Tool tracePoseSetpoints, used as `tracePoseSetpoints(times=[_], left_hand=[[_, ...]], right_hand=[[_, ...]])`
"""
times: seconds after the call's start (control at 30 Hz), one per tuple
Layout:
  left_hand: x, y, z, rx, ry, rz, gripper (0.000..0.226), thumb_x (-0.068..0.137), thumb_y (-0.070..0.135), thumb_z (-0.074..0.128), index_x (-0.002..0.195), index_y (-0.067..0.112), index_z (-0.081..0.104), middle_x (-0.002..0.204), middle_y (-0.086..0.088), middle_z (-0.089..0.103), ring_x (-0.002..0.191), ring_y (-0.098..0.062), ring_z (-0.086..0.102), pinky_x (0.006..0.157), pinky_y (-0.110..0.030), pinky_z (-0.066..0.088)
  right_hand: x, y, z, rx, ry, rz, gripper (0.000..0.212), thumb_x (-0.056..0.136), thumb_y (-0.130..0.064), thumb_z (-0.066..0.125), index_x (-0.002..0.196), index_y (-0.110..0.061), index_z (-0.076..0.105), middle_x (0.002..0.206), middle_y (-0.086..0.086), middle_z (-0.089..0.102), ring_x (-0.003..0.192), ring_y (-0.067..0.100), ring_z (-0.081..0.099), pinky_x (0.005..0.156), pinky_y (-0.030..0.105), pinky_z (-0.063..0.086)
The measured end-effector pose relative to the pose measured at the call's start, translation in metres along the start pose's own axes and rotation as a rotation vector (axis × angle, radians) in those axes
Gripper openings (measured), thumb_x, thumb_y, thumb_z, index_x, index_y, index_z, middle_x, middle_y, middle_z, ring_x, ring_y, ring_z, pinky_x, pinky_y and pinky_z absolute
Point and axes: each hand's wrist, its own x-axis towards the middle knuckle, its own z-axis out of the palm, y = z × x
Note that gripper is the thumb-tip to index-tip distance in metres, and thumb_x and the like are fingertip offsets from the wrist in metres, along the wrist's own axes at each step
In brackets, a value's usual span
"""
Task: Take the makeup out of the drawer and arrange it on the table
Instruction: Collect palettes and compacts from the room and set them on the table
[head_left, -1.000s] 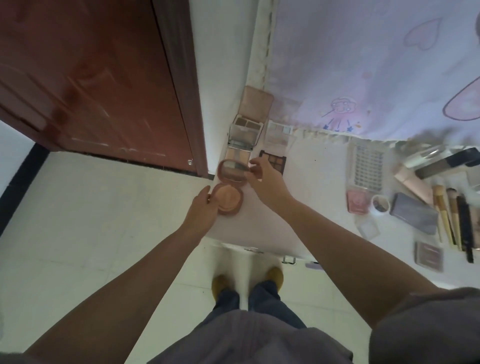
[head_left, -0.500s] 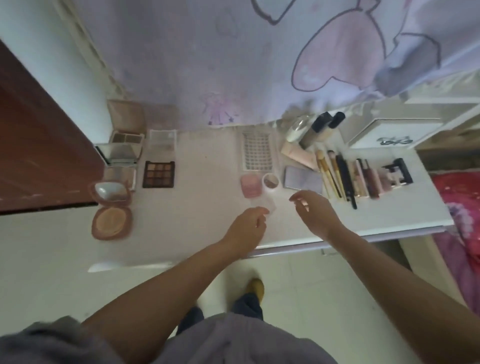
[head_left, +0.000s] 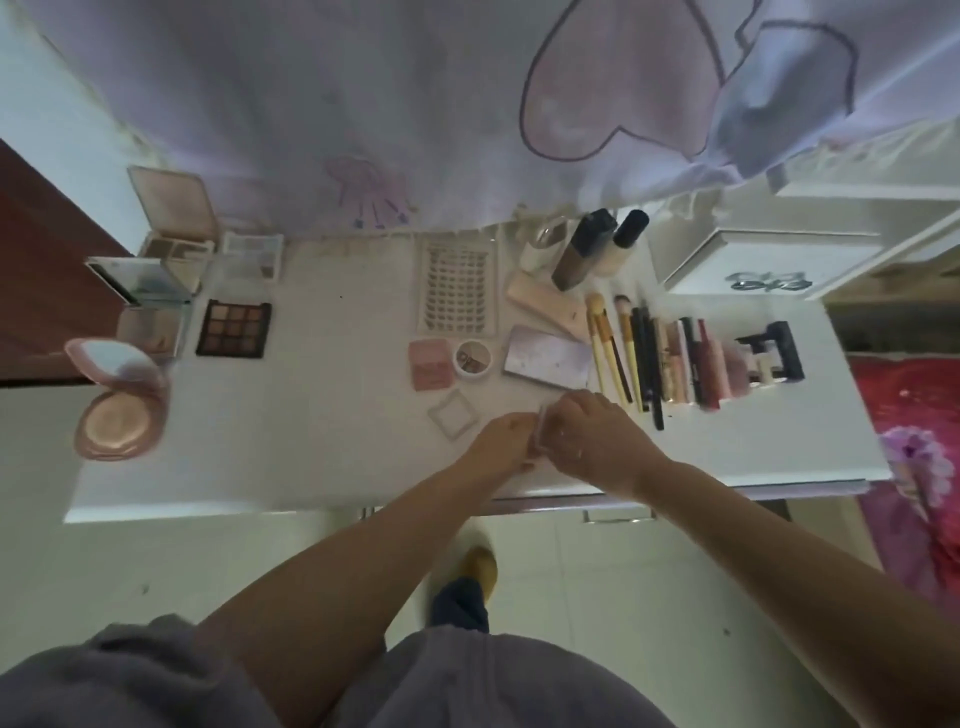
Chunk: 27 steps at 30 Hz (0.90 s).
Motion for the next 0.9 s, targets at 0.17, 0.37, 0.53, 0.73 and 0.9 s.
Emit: tracePoseSetpoints(times=[0.17, 0.37, 0.53, 0.73, 0.9], left_hand=[[-0.029, 0.008, -0.044, -0.648, -0.25, -0.108, 0.05, 0.092, 0.047, 0.047, 0.123, 0.01, 0.059, 0.106, -0.009, 0.061, 0.089, -0.02, 0.061, 0.083, -0.032, 0.054], [-0.07, 0.003, -0.112, -0.827, -0.198, -0.015, 0.049, 0.094, 0.046, 0.039, 0.119, 0.008, 0.057, 0.105, -0.01, 0.062, 0.083, -0.017, 0.063, 0.075, -0.029, 0.056], [-0.101, -0.023, -0.177, -0.938, -0.161, 0.013, 0.05, 0.095, 0.047, 0.035, 0.116, 0.009, 0.059, 0.099, -0.01, 0.067, 0.082, -0.019, 0.064, 0.081, -0.032, 0.055], [-0.124, -0.054, -0.235, -1.044, -0.135, -0.028, 0.055, 0.097, 0.048, 0.031, 0.123, 0.006, 0.055, 0.105, -0.018, 0.062, 0.086, -0.028, 0.062, 0.077, -0.032, 0.057], [-0.127, -0.071, -0.264, -1.116, -0.072, -0.126, 0.057, 0.096, 0.051, 0.032, 0.118, 0.004, 0.056, 0.099, -0.022, 0.064, 0.078, -0.027, 0.065, 0.06, -0.027, 0.055]], right_hand=[[0.021, -0.054, -0.021, 0.365, 0.054, -0.018, 0.027, 0.08, -0.035, 0.067, 0.103, -0.024, 0.056, 0.106, -0.006, 0.057, 0.098, 0.009, 0.05, 0.082, 0.015, 0.041], [0.066, -0.118, -0.027, 0.386, -0.011, -0.124, 0.034, 0.075, -0.029, 0.075, 0.1, -0.019, 0.055, 0.106, 0.001, 0.054, 0.097, 0.017, 0.05, 0.083, 0.024, 0.042], [0.104, -0.18, -0.015, 0.301, -0.08, -0.19, 0.029, 0.075, -0.039, 0.072, 0.096, -0.027, 0.055, 0.097, -0.011, 0.059, 0.088, 0.007, 0.051, 0.078, 0.008, 0.034], [0.152, -0.228, -0.004, 0.674, -0.285, -0.026, 0.005, 0.09, -0.032, 0.06, 0.088, -0.027, 0.059, 0.089, -0.01, 0.069, 0.084, 0.009, 0.066, 0.076, 0.021, 0.053], [0.178, -0.236, 0.02, 1.03, -0.293, 0.272, 0.012, 0.095, -0.02, 0.055, 0.091, -0.011, 0.062, 0.084, 0.005, 0.072, 0.074, 0.015, 0.069, 0.061, 0.022, 0.055]])
